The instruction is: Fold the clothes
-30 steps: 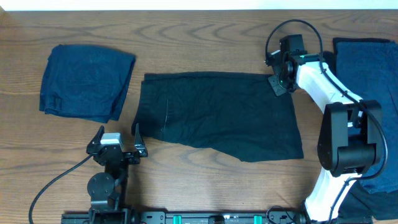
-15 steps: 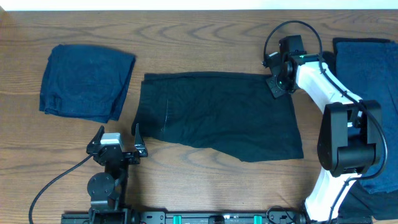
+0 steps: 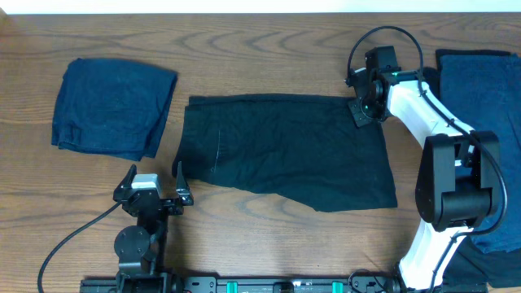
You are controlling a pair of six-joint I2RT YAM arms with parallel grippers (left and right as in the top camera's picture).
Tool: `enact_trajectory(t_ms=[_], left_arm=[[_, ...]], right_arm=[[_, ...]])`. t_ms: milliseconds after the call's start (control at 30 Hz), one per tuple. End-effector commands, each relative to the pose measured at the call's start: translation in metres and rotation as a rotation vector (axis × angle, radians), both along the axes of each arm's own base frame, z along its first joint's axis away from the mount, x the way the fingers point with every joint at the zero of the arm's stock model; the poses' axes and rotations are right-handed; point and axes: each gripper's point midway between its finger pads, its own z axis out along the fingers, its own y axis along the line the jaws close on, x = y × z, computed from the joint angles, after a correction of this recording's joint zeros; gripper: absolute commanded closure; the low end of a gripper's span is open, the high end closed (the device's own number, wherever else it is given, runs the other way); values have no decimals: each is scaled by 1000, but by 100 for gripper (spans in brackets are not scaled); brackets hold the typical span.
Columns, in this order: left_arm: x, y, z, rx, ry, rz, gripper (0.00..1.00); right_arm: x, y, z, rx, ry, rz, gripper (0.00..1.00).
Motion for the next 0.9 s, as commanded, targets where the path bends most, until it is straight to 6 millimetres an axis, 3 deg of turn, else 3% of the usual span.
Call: enact_trajectory(t_ms=[0,133,300,433,567,700,867], left_arm=[[-1,1,-16,7,52,7,2],[0,1,-12,7,34,4,2],[-3,-26,23,-34,-47,-145,2],[-10,-27,53,-106,4,-143,2],[-9,-27,87,-82,125,-143,2],[10,-27,114,-36,338,-152,2],[46,-26,115,-15,693,-168,2]], right_arm=[[-1,7,8,26,-14,-15,99],[-1,7,8,26,-15,-14,99],[-1,7,8,26,-17,-14,99],[0,7,9,27,-21,-15,99],[1,7,9,28,-25,-15,99],[1,7,9,28,-25,-15,99],[1,7,9,27,-25,-15,99]])
